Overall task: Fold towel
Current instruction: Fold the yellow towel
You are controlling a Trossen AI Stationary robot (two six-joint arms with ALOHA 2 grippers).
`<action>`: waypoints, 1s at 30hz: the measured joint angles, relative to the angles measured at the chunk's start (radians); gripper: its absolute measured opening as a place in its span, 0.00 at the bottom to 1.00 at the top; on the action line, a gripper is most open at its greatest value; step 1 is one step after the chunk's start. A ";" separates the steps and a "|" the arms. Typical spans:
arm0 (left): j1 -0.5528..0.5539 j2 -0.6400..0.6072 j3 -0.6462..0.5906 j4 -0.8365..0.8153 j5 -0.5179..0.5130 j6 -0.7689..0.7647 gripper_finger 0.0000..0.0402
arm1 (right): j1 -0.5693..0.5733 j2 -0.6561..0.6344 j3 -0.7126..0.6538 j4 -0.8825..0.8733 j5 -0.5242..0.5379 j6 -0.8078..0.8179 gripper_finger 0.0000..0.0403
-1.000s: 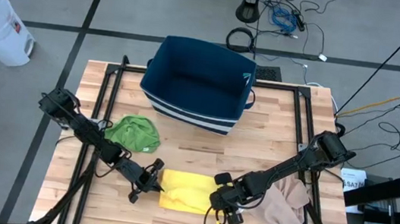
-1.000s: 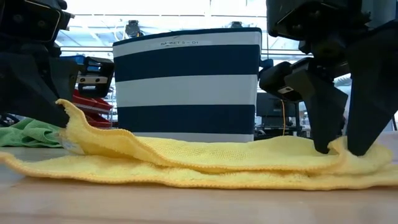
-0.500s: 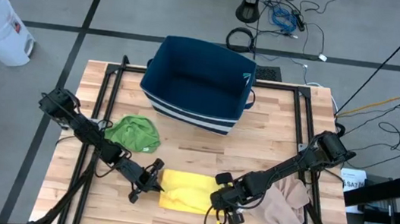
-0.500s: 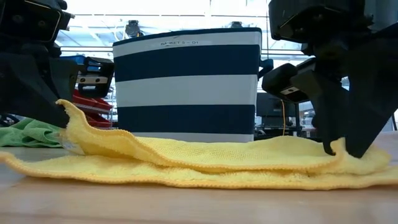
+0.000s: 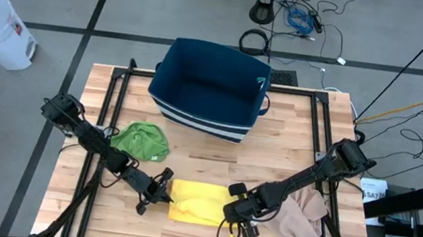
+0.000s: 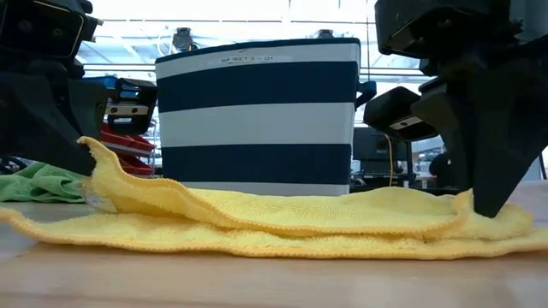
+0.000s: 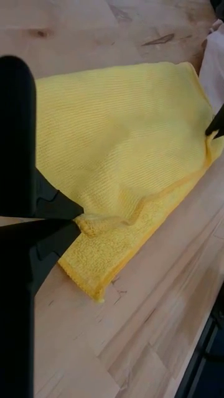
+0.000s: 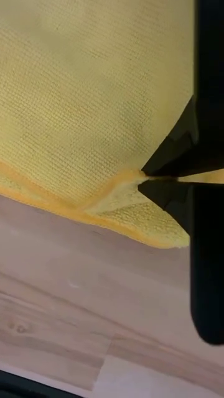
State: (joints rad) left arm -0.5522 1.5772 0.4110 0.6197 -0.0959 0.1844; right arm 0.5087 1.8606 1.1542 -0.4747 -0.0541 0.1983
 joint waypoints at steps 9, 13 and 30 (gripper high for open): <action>0.000 0.000 0.000 0.000 0.000 0.000 0.00 | 0.004 -0.029 0.000 -0.011 0.025 0.001 0.01; 0.000 0.000 0.000 0.000 0.000 -0.001 0.00 | 0.005 -0.085 0.000 -0.022 0.092 -0.015 0.00; 0.000 0.000 0.000 0.084 0.055 -0.001 0.00 | 0.073 -0.101 0.000 -0.146 0.175 -0.002 0.00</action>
State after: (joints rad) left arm -0.5522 1.5768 0.4110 0.7042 -0.0410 0.1830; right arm 0.5816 1.7596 1.1538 -0.6210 0.1212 0.1961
